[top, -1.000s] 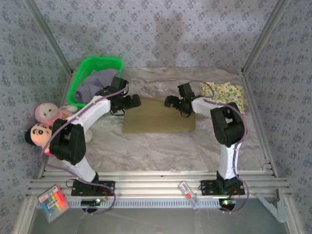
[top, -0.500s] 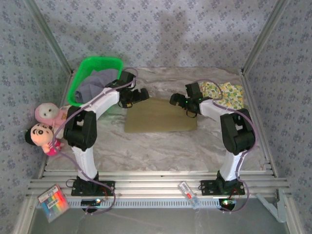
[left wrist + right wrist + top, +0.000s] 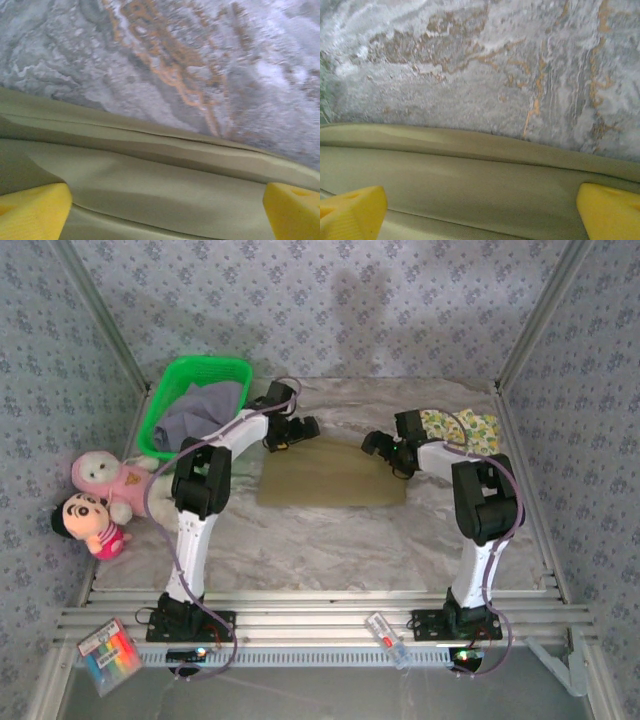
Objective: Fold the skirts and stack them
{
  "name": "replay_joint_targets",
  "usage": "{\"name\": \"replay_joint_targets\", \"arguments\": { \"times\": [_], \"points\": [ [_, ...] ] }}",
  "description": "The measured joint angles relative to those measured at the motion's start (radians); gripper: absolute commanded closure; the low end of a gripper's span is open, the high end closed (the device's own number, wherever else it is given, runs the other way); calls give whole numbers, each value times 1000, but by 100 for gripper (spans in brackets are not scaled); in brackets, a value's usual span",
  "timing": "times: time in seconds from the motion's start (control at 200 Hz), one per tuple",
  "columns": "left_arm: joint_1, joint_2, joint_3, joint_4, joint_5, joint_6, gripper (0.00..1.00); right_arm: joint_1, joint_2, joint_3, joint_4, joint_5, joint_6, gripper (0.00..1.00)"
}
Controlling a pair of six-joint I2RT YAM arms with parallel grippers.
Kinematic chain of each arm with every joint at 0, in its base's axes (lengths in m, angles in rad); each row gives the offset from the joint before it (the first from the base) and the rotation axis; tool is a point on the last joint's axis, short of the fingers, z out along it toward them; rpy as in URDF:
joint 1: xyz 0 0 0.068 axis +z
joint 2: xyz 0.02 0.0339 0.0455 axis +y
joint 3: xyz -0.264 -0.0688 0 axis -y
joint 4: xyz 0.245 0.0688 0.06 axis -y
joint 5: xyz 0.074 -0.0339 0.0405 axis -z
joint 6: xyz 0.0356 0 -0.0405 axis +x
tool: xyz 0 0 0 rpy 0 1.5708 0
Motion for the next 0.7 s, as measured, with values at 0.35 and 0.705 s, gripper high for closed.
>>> {"name": "replay_joint_targets", "arguments": {
  "times": [0.35,0.705],
  "points": [
    [-16,-103,-31,-76,-21,34,0,47,-230,-208,61,124,-15,0],
    [-113,-404,-319,121,185,-158,0,60,-484,-439,181,-40,99,30]
  ]
}}
